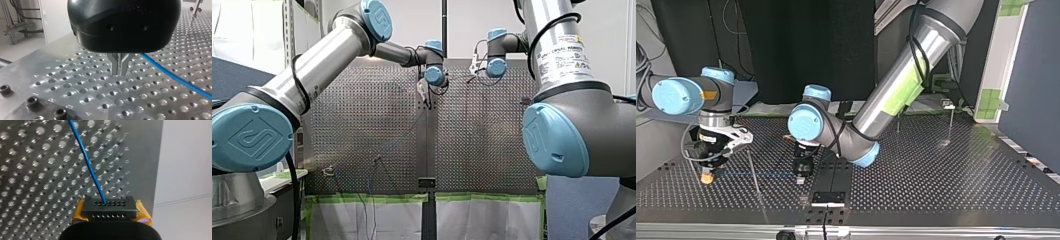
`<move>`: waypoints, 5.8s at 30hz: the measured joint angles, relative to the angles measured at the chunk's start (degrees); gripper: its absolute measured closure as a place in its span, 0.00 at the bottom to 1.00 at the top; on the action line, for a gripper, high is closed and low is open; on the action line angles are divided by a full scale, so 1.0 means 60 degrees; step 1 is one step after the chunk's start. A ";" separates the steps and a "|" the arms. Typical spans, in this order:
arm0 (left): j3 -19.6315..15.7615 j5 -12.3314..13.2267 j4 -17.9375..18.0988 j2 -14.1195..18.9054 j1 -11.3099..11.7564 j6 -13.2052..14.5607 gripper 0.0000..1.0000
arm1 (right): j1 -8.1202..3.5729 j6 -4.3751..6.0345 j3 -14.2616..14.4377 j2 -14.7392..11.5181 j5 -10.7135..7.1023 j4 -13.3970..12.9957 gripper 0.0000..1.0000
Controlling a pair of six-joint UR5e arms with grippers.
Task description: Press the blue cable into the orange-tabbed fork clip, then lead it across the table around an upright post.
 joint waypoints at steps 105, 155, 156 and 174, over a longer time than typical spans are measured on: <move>-0.0723 -0.0312 -0.1641 -0.0025 0.0007 0.0545 0.01 | -0.0507 -0.0417 0.1529 0.2036 -0.0089 -0.0857 1.00; -0.0725 -0.0641 -0.1414 -0.0029 -0.0006 0.0487 0.01 | -0.0960 -0.0148 0.2327 0.3608 -0.0101 -0.2127 1.00; -0.0725 -0.0657 -0.1414 -0.0028 -0.0006 0.0484 0.01 | -0.0961 -0.0137 0.2327 0.3687 -0.0094 -0.2153 1.00; -0.0726 -0.0879 -0.1412 -0.0029 -0.0004 0.0461 0.01 | -0.1089 0.0027 0.2327 0.5130 -0.0008 -0.2965 1.00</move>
